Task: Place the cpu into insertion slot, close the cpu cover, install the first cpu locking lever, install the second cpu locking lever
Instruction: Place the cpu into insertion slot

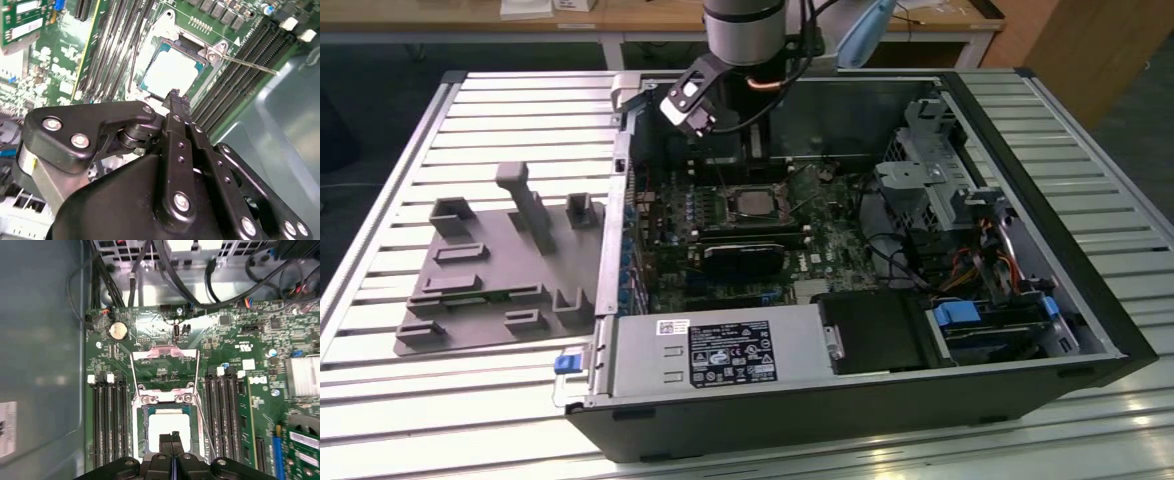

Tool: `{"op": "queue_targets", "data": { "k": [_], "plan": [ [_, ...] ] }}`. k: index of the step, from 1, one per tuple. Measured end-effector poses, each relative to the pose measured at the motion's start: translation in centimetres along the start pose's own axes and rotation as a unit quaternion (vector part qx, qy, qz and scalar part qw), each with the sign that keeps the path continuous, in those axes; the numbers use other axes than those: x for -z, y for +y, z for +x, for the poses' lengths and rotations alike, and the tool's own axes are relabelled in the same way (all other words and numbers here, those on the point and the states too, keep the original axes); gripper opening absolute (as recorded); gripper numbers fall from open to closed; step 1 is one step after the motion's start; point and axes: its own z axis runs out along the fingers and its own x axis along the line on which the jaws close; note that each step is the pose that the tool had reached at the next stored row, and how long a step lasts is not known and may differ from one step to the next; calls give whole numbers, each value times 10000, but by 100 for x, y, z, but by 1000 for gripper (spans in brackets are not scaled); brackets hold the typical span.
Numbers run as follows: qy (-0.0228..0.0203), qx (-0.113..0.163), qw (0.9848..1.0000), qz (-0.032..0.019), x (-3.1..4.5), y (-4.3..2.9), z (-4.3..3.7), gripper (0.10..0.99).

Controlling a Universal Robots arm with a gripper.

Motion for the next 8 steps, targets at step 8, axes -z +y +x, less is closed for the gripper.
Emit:
{"op": "queue_targets", "data": {
  "k": [8],
  "plan": [
    [1, 0, 10000, -11, 83, 55, 6, 106]
  ]
}}
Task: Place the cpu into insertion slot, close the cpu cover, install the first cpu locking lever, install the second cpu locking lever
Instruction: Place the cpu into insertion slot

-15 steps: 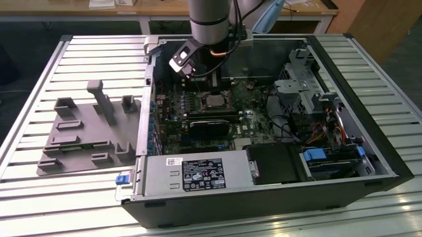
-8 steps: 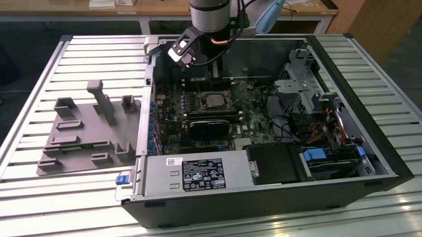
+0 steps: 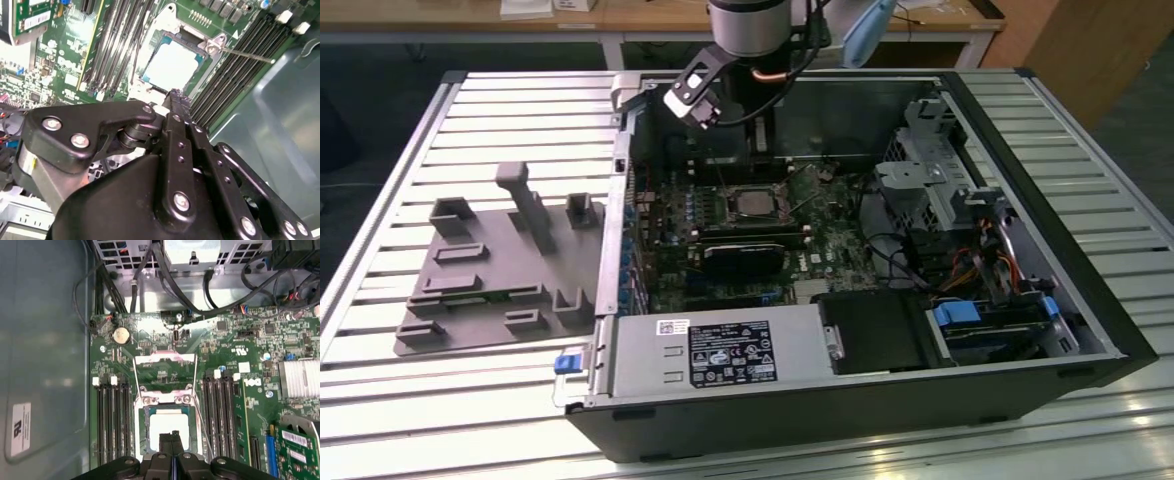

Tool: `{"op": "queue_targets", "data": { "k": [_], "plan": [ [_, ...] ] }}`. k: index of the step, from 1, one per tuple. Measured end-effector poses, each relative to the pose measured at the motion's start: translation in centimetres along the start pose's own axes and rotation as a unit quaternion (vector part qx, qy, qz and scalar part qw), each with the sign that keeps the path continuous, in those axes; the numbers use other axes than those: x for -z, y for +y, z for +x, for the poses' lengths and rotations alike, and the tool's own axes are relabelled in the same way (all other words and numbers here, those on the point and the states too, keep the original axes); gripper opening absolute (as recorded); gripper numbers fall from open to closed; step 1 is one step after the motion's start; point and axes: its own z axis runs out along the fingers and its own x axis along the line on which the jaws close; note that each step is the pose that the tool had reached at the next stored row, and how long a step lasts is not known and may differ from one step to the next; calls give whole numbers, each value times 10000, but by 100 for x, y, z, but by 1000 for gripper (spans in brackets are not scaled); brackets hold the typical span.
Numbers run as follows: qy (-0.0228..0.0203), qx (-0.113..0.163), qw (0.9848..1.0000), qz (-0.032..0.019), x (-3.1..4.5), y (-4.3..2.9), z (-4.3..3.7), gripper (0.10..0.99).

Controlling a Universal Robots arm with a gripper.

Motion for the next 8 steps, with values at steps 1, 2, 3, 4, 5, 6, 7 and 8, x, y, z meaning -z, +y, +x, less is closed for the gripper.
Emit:
{"op": "queue_targets", "data": {
  "k": [1, 2, 3, 4, 5, 6, 7, 8],
  "plan": [
    [0, 0, 10000, 1, -2, 15, 1, 106],
    [0, 0, 10000, 1, -2, 18, 1, 106],
    [-1, 0, 10000, 1, -1, 19, 1, 106],
    [-1, 0, 10000, 1, 6, 20, 1, 106],
    [0, 0, 10000, 1, 14, 21, 2, 106],
    [-1, 0, 10000, 1, 22, 22, 2, 106],
    [0, 0, 10000, 1, 22, 22, 2, 106],
    [1, 0, 10000, 0, 22, 22, 2, 106]
  ]
}}
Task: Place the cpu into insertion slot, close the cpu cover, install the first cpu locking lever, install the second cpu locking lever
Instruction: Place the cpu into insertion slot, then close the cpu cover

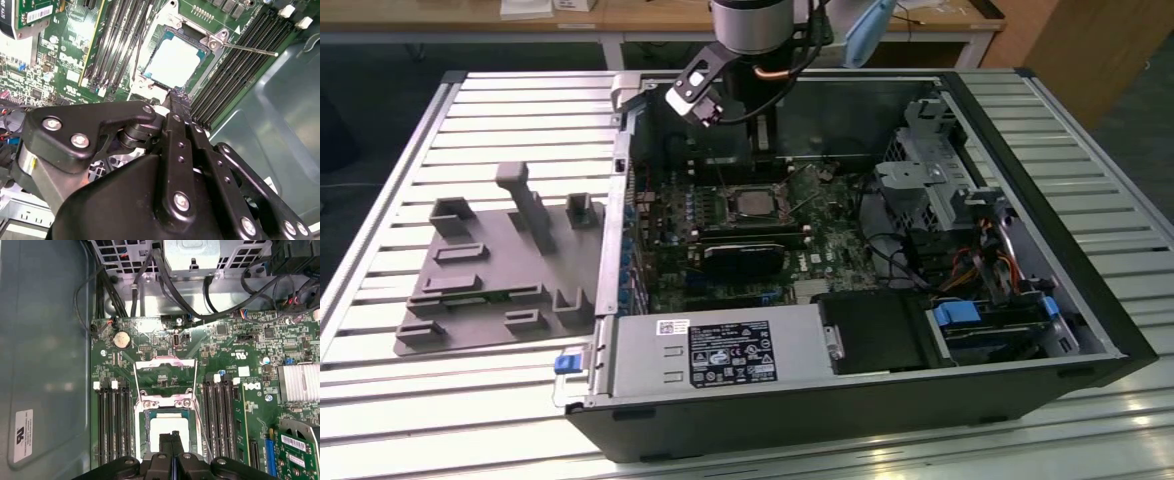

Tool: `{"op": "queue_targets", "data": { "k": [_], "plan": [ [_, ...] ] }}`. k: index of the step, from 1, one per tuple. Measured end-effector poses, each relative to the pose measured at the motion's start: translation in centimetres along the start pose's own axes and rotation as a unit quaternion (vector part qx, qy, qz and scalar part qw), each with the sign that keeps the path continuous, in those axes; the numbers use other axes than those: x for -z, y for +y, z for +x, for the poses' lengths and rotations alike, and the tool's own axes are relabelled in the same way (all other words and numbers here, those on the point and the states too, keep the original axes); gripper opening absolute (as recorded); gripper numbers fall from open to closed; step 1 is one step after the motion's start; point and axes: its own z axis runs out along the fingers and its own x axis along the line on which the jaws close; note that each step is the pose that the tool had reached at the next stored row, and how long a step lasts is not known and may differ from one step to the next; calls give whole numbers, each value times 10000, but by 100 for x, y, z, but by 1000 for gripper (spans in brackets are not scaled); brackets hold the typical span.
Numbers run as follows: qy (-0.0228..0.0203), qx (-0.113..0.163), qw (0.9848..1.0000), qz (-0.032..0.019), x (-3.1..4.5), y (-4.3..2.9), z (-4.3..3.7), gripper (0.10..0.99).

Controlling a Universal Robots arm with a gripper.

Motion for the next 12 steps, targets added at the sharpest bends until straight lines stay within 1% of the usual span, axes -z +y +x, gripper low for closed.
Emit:
{"op": "queue_targets", "data": {
  "k": [12],
  "plan": [
    [-1, 0, 10000, 0, 8, 1, 0, 106]
  ]
}}
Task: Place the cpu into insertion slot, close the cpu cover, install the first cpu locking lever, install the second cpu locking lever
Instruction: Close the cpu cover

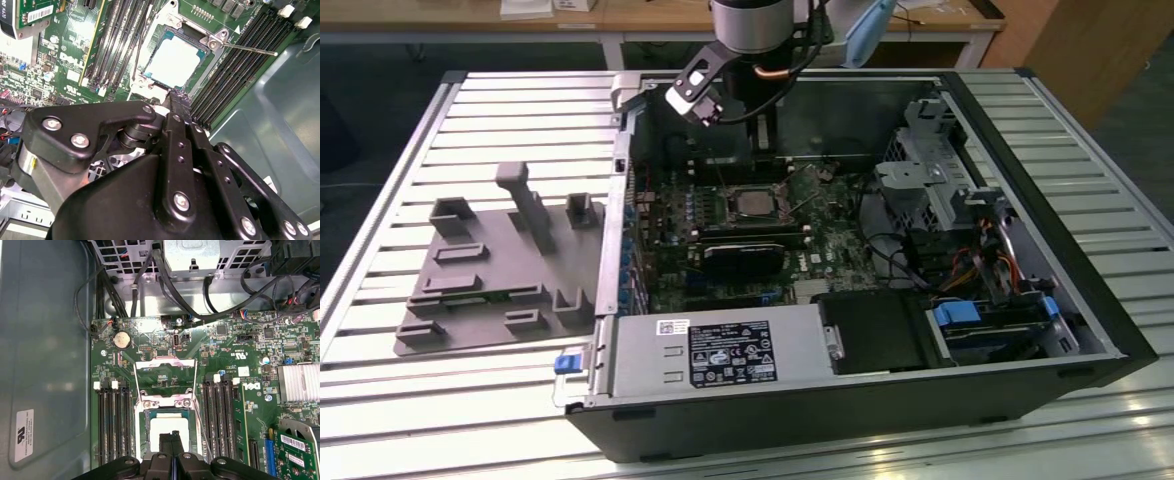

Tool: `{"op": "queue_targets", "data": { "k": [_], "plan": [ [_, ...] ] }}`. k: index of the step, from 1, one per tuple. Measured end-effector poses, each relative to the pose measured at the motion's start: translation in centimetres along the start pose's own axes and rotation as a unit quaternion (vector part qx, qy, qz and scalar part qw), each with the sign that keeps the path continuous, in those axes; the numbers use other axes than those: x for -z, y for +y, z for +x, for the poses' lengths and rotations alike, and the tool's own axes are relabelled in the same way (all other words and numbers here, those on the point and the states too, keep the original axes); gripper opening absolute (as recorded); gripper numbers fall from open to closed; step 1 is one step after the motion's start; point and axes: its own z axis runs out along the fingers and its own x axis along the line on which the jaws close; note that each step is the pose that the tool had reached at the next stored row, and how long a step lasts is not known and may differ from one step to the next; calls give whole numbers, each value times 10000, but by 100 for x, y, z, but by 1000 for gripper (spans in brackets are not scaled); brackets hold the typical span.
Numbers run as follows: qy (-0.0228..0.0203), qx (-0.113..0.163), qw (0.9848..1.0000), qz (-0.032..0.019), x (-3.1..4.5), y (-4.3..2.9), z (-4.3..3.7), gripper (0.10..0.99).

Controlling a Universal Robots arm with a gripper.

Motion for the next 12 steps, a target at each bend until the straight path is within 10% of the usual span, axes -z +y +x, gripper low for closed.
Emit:
{"op": "queue_targets", "data": {
  "k": [12],
  "plan": [
    [-1, 0, 10000, 9, -13, 113, 9, 106]
  ]
}}
